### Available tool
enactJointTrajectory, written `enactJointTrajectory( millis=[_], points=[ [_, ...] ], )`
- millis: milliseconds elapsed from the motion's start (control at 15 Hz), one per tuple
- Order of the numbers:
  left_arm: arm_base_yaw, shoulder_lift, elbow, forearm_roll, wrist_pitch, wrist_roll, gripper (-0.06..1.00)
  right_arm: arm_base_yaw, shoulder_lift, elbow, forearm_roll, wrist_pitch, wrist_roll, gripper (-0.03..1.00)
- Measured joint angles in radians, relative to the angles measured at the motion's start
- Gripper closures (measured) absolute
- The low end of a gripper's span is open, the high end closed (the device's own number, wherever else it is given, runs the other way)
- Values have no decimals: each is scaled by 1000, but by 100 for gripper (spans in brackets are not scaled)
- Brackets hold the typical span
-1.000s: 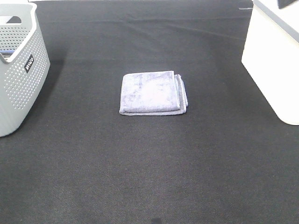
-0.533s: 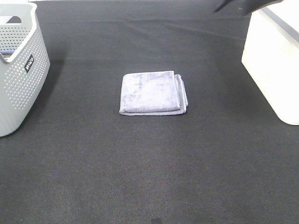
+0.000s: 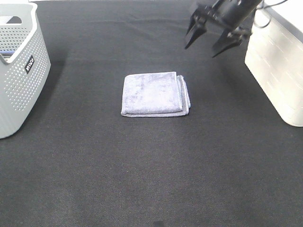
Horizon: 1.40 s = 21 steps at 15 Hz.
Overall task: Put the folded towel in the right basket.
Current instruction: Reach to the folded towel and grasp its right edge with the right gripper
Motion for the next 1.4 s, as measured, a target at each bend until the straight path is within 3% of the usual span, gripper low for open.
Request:
enactJointTrajectory(
  millis=[467, 1200, 1333, 1400],
  points=[
    [0, 0, 0, 0, 0, 0, -3, -14, 205, -104, 67, 15, 1, 17],
    [0, 0, 0, 0, 0, 0, -3, 4, 325, -106, 147, -11, -56, 17],
    [0, 0, 0, 0, 0, 0, -3, 20, 334, -106, 148, -11, -56, 21],
    [0, 0, 0, 0, 0, 0, -3, 26, 336, -106, 148, -20, -56, 27]
  ],
)
